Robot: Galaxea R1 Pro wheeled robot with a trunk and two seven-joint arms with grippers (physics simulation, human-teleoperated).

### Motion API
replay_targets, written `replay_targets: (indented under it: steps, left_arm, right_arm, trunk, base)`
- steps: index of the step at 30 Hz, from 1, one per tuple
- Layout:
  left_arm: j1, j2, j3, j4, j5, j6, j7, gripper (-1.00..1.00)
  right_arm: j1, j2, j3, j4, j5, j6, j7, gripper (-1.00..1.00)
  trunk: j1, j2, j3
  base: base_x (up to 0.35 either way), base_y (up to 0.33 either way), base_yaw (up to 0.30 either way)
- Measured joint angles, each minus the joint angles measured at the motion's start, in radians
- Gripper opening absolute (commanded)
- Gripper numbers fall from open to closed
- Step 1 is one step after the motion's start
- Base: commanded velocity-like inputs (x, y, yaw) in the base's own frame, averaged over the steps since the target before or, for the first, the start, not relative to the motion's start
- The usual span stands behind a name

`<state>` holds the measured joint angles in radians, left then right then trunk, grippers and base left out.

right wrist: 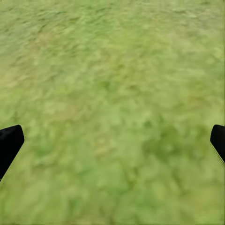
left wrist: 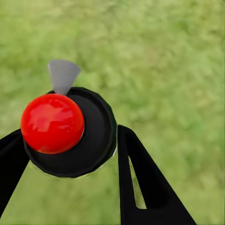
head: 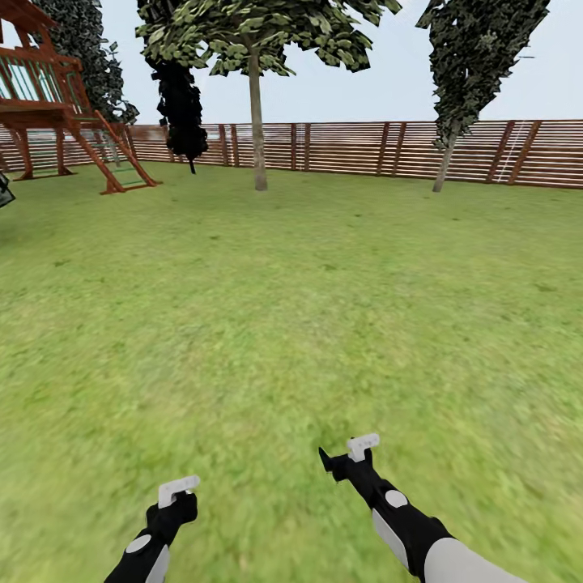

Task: In the garden, pick up the pesticide atomizer on the floor and spray pesticide onto both trees until each tree trunk is fully covered.

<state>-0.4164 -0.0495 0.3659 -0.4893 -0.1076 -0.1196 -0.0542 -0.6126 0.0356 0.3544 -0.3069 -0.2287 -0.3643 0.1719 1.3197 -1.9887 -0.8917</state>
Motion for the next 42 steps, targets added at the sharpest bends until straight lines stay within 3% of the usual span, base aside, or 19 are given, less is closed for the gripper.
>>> replay_targets:
  steps: [42]
  left_arm:
    - [0.0, -0.001, 0.0, 0.0, 0.0, 0.0, 0.0, -1.0]
  right_arm:
    - [0.0, 0.001, 0.0, 0.001, 0.001, 0.0, 0.0, 1.0]
  trunk:
    - [0.0, 0.0, 0.0]
  base:
    - [0.34, 0.0, 0.0]
